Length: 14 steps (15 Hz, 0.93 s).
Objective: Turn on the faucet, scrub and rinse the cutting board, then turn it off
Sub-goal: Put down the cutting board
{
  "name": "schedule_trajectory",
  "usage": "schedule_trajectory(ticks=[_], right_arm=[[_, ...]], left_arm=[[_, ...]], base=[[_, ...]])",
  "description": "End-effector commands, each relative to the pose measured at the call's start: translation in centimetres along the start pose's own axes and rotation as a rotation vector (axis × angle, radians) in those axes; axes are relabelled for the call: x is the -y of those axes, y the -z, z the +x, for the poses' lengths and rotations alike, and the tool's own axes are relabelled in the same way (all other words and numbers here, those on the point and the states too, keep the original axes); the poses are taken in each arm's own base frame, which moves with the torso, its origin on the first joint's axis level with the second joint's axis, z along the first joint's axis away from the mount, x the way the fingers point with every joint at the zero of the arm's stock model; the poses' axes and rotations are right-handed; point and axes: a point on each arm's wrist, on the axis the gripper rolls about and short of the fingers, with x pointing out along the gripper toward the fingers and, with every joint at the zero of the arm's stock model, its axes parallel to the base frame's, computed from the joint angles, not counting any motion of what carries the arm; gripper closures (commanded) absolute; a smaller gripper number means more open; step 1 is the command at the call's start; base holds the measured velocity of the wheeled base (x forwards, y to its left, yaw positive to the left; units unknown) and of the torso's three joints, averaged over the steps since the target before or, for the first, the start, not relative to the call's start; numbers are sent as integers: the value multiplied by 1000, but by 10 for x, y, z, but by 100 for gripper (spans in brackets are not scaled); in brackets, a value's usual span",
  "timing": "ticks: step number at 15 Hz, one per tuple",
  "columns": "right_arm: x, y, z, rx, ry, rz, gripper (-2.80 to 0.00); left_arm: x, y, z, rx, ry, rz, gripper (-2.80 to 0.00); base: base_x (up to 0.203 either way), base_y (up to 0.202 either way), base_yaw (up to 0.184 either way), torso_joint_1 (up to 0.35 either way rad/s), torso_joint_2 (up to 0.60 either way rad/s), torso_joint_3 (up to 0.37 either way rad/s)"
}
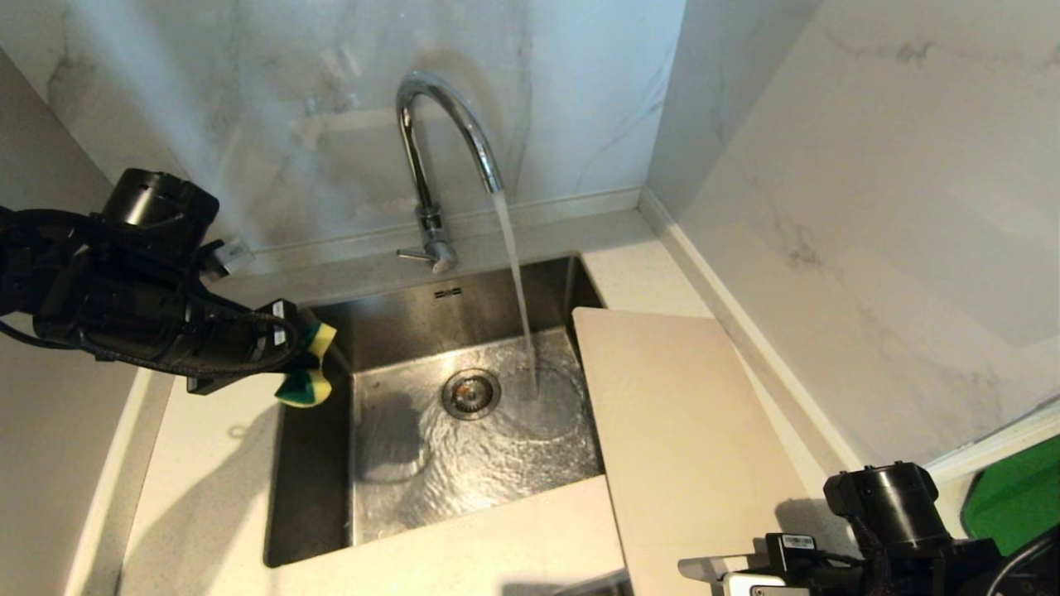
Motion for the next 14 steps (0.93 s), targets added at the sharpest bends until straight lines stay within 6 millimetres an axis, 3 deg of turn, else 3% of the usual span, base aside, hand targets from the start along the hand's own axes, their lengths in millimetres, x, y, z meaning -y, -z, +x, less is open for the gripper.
schedule_trajectory(ticks=[1,14], right_arm=[[0,0,1,2,-4,-8,0],[-4,-6,7,0,-35,-28,0]], left_arm=[[2,1,0,-5,4,0,0],[2,1,1,-8,5,-10,0]], base=[[0,0,0,0,0,0],[0,0,0,0,0,0]])
